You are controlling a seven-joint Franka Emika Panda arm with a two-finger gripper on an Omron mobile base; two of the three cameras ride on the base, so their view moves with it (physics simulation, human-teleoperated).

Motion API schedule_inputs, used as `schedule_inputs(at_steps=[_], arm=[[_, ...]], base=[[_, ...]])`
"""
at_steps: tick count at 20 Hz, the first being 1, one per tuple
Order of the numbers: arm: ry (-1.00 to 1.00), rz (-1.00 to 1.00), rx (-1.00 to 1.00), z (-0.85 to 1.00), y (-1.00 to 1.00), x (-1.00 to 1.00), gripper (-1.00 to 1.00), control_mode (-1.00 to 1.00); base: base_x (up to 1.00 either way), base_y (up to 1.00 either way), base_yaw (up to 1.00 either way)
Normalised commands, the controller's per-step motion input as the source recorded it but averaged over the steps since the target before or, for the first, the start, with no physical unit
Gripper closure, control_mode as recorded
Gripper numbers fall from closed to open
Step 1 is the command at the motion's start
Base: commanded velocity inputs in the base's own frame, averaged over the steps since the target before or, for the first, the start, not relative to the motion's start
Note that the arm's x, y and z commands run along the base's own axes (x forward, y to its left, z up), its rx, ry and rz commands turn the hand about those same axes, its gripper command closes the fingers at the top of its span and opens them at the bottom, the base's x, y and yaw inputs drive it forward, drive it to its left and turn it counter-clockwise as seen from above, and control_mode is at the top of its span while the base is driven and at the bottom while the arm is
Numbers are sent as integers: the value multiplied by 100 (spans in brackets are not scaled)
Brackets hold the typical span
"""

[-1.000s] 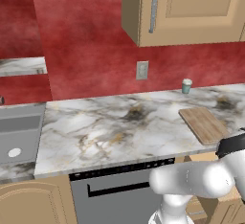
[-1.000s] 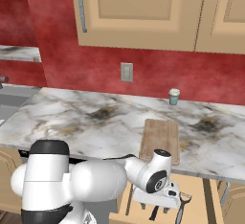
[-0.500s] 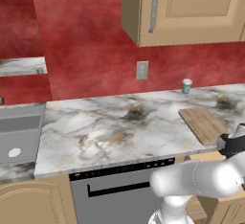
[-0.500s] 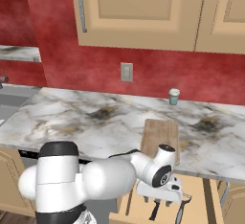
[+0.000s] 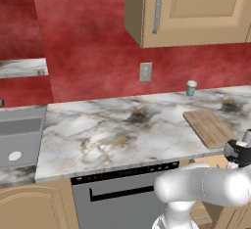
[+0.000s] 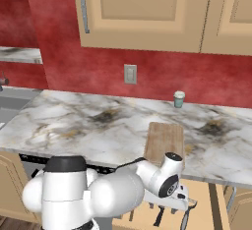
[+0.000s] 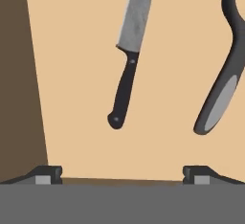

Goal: Open the drawer on the right and place the cutting tools on the cutting board.

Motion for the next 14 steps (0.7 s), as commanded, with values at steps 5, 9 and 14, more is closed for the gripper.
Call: schedule_inputs(at_steps=[5,9,14], arm=[[-1,-7,-2,-10,0,17,-100,-100],[-4,-6,-2,-5,0,16,-100,-100],[-1,-4,-2,-11,0,7,-100,-100]], base=[[0,0,0],[0,0,0],[0,0,0]])
